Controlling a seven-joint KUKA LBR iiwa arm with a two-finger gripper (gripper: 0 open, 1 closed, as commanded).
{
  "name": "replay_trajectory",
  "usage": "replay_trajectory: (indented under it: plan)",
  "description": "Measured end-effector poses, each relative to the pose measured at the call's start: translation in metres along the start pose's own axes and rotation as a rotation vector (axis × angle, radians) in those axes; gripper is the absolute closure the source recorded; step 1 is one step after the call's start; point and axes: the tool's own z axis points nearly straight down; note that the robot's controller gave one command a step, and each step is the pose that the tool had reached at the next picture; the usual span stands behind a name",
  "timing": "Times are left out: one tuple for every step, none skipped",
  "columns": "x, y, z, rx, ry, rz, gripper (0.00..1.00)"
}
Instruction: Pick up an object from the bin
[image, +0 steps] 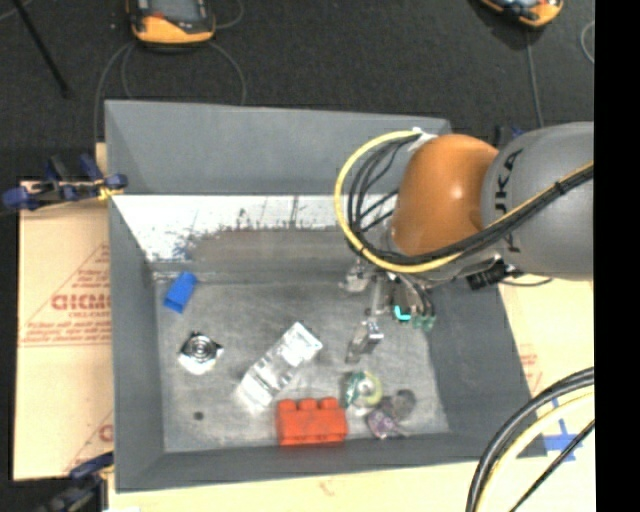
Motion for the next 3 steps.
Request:
replay_trajectory:
  plan:
    - [0.041,0.034,0.046,0.003,-0.014,-0.138,0.00]
    - [0.072,0.126,0.041,0.001,-0.061,-0.277,0.00]
    - [0.074,0.132,0.045,-0.002,-0.075,-0.294,0.00]
